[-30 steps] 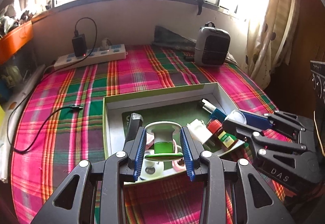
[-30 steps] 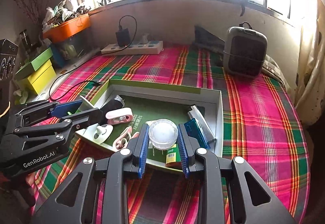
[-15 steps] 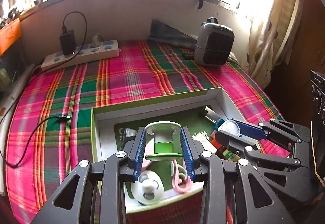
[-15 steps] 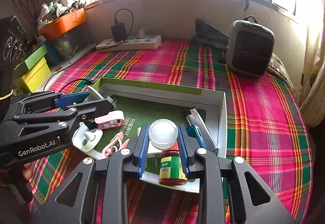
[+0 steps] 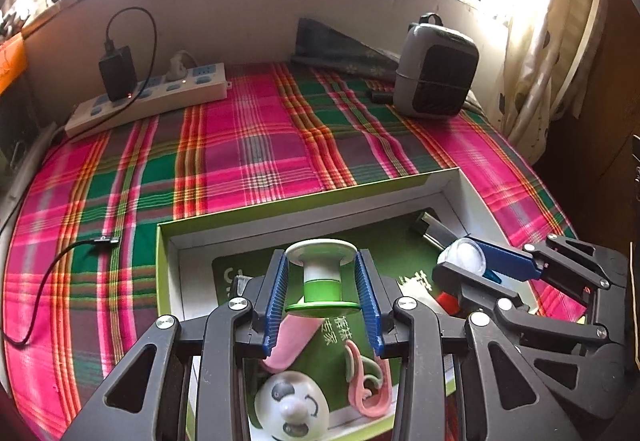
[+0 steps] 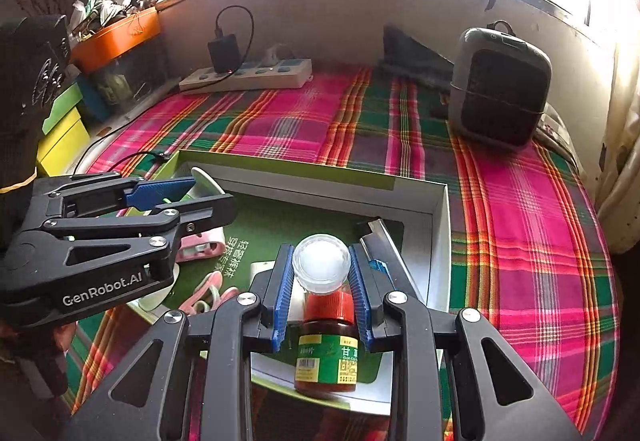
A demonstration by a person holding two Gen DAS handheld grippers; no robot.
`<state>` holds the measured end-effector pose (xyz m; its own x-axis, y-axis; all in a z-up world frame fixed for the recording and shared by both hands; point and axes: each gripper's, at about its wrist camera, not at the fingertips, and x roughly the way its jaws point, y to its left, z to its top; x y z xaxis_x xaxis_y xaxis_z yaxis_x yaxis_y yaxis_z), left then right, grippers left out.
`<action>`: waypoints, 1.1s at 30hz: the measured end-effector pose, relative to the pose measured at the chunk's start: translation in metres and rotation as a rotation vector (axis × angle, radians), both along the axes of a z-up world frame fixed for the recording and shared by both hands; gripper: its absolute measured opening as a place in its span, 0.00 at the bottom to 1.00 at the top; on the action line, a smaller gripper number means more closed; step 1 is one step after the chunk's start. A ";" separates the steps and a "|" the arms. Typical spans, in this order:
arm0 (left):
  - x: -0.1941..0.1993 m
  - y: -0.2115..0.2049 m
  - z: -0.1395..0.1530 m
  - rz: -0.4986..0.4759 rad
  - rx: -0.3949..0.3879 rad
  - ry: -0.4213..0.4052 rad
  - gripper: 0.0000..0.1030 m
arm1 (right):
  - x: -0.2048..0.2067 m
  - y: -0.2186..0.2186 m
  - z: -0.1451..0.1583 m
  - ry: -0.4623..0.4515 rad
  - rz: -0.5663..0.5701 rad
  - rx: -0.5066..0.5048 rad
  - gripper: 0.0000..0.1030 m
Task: Organize rigid objects
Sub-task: 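Open the left tool to drop the spool while the right tool releases the cap in the tray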
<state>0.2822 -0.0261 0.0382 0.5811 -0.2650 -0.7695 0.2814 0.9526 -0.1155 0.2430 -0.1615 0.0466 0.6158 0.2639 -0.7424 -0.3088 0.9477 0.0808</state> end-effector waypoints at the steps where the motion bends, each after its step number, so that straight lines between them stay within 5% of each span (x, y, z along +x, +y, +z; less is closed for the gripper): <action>1: 0.001 -0.001 -0.001 -0.003 0.003 0.001 0.32 | 0.001 0.000 0.000 0.001 0.000 0.000 0.28; 33: 0.022 -0.012 -0.028 -0.019 0.023 0.068 0.32 | 0.011 0.000 -0.011 0.004 -0.014 -0.053 0.28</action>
<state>0.3038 -0.0379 0.0101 0.5224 -0.2574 -0.8129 0.2913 0.9499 -0.1135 0.2537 -0.1618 0.0360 0.6163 0.2157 -0.7574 -0.2954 0.9548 0.0315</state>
